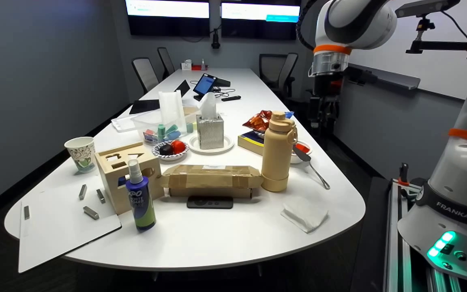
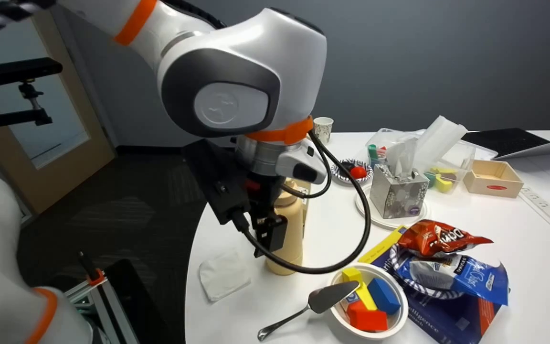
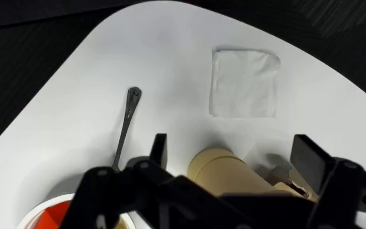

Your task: Use the white napkin to wipe the table.

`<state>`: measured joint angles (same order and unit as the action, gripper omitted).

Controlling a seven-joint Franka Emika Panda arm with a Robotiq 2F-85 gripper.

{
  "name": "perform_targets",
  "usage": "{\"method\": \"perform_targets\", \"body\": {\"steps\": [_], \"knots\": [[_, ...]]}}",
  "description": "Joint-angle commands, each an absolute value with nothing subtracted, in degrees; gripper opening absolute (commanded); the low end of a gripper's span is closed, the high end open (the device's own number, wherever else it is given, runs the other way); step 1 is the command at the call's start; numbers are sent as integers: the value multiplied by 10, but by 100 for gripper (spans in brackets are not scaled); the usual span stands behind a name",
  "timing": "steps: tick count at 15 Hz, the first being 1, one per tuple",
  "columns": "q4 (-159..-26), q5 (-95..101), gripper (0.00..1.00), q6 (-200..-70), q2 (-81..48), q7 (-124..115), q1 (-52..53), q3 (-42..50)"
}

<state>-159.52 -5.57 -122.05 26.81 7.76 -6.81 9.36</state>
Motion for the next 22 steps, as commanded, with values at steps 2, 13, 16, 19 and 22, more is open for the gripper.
{"method": "perform_targets", "body": {"steps": [2, 13, 16, 19, 22], "knots": [[-1593, -85, 100, -1284, 227, 63, -34, 70], [-1589, -99, 100, -1324, 148, 25, -9, 36], [-1589, -109, 100, -1334, 137, 20, -8, 36], [-1588, -127, 100, -1356, 123, 18, -6, 36], [-1588, -132, 100, -1395, 100, 0, -4, 28]]}}
